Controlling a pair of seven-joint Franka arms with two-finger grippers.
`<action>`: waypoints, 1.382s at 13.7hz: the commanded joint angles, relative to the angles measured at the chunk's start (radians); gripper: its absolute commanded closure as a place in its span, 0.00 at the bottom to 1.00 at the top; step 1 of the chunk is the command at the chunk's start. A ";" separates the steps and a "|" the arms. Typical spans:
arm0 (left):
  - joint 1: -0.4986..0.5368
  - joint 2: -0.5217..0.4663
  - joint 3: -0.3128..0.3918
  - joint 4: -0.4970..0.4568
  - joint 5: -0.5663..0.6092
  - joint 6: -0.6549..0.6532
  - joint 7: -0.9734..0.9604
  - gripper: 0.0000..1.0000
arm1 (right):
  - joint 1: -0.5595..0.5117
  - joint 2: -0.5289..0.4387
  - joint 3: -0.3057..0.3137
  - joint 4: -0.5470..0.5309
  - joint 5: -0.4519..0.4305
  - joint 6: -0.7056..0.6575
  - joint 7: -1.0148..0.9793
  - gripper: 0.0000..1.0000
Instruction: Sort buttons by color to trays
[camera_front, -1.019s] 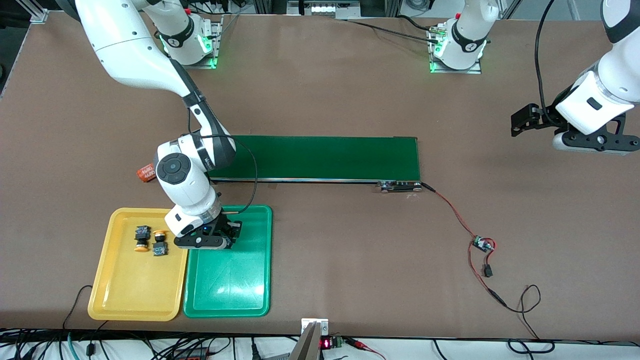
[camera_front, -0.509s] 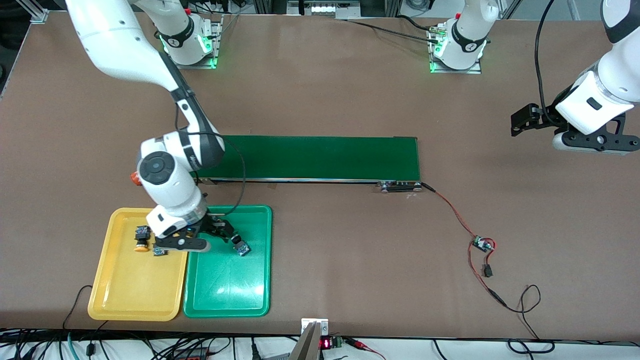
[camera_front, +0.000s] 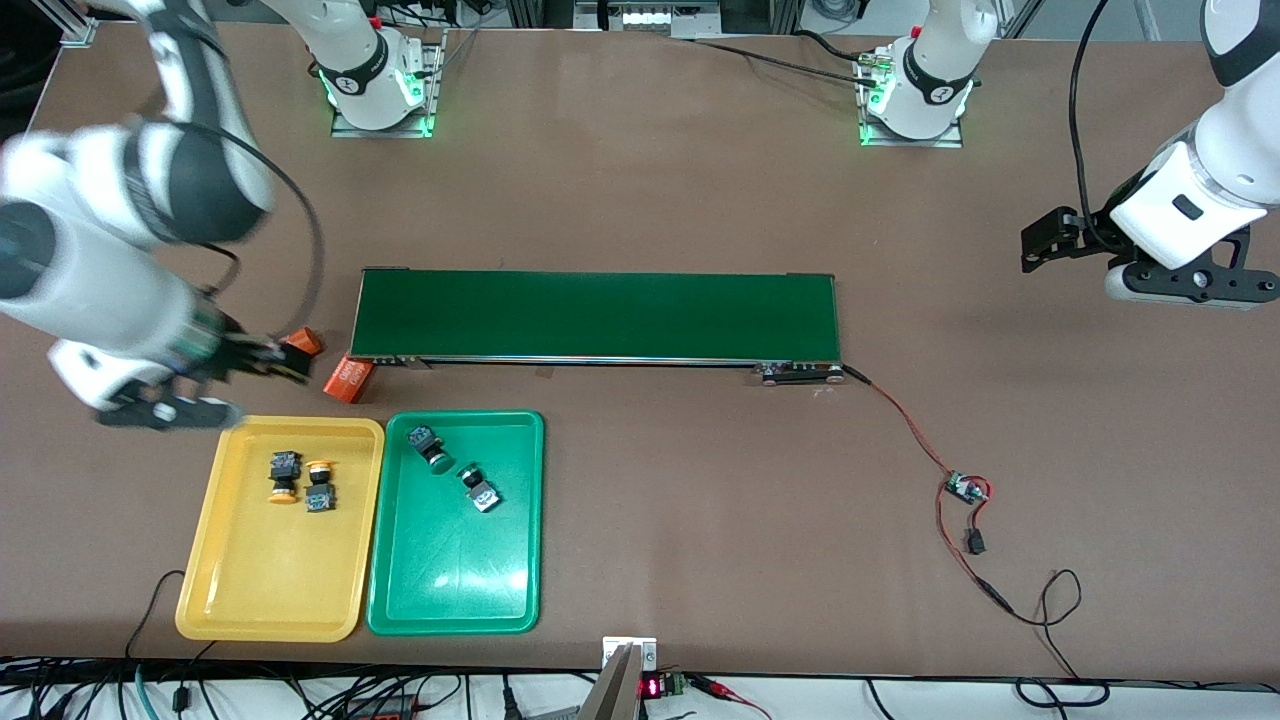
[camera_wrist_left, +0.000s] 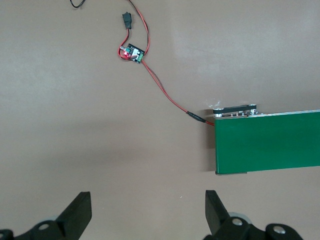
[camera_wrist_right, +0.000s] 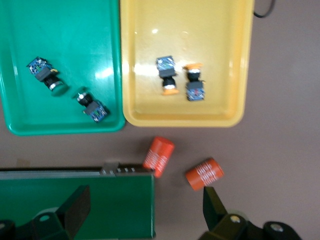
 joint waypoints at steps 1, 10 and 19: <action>0.000 0.008 -0.003 0.020 0.014 -0.018 0.005 0.00 | -0.075 -0.122 0.013 -0.041 0.023 -0.104 -0.047 0.00; 0.001 0.009 -0.003 0.020 0.009 -0.018 0.005 0.00 | -0.135 -0.240 0.019 -0.110 0.067 -0.129 -0.054 0.00; 0.000 0.008 -0.003 0.020 0.011 -0.019 0.005 0.00 | -0.132 -0.222 0.036 -0.110 0.111 -0.095 -0.050 0.00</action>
